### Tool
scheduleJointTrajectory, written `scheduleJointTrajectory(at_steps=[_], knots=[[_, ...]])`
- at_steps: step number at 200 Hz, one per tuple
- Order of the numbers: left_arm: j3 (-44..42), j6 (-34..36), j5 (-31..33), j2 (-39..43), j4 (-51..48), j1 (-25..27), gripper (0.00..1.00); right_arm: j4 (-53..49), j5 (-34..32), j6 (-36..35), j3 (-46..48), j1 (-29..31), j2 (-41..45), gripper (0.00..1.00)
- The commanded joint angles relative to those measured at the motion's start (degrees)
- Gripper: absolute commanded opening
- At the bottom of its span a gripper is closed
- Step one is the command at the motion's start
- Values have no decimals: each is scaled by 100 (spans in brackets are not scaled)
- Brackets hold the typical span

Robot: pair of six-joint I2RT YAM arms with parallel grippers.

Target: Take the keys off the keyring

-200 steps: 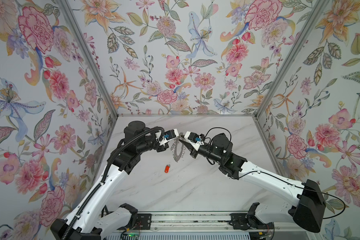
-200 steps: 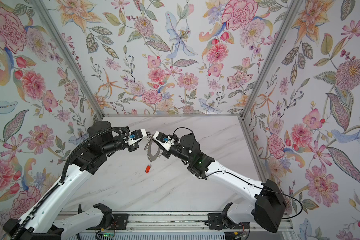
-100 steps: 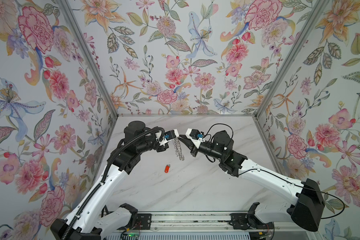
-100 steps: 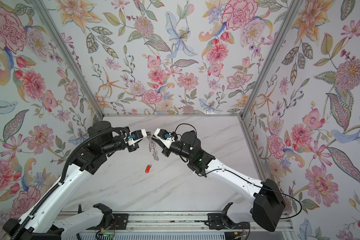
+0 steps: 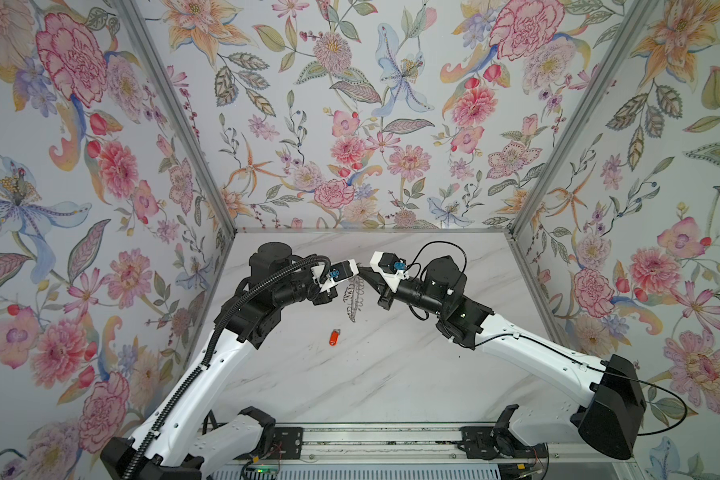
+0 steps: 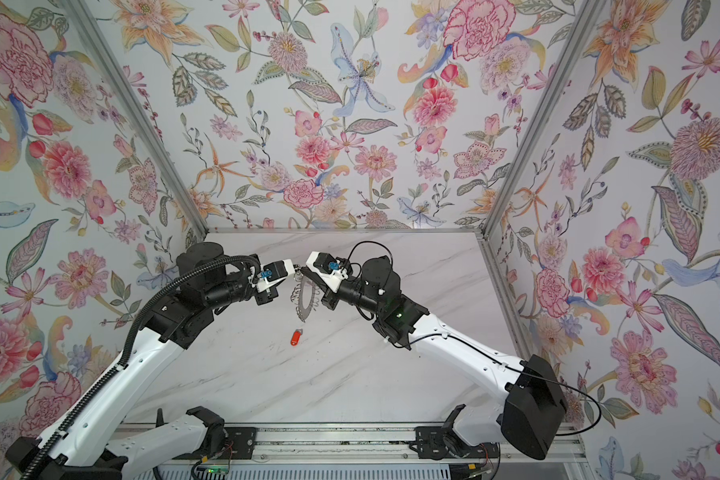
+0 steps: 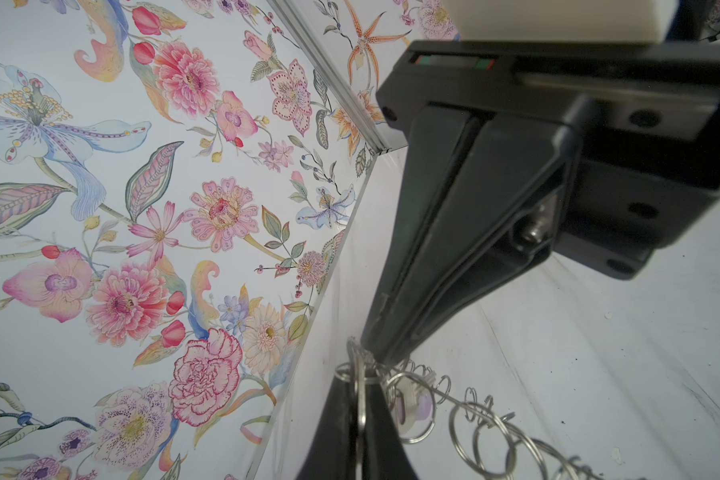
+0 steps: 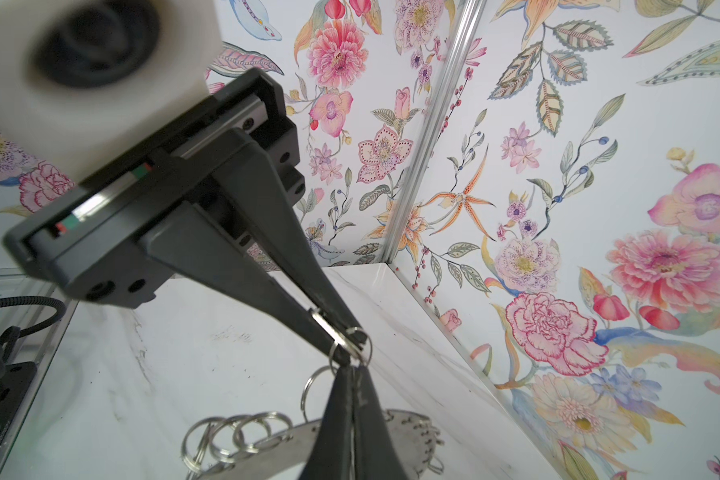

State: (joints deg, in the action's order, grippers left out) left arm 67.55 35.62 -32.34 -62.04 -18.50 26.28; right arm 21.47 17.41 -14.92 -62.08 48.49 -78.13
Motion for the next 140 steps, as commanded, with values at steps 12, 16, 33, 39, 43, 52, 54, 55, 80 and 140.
scheduleJointTrajectory(at_steps=[12, 16, 33, 39, 43, 52, 54, 55, 80, 140], knots=[[262, 42, 78, 42, 117, 66, 0, -244, 74, 51, -172, -44, -90, 8], [267, 42, 86, 32, 120, 67, 0, -246, 73, 50, -172, -41, -89, 9], [260, 42, 109, 34, 132, 64, 0, -301, 75, 61, -168, -66, -89, 9], [251, 42, 126, 34, 142, 61, 0, -317, 89, 59, -162, -68, -81, 10], [243, 42, 137, 36, 149, 59, 0, -330, 98, 68, -164, -79, -80, 10], [240, 42, 170, 51, 170, 66, 0, -354, 133, 83, -154, -88, -71, 10], [239, 42, 178, 49, 171, 69, 0, -354, 134, 78, -155, -93, -71, 10], [231, 42, 181, 46, 171, 65, 0, -359, 137, 82, -155, -93, -71, 10], [223, 33, 110, 60, 215, 68, 0, -402, 194, 111, -189, -112, -75, 10], [128, 75, -53, 125, 353, 74, 0, -512, 284, 145, -311, -148, -168, 10]])
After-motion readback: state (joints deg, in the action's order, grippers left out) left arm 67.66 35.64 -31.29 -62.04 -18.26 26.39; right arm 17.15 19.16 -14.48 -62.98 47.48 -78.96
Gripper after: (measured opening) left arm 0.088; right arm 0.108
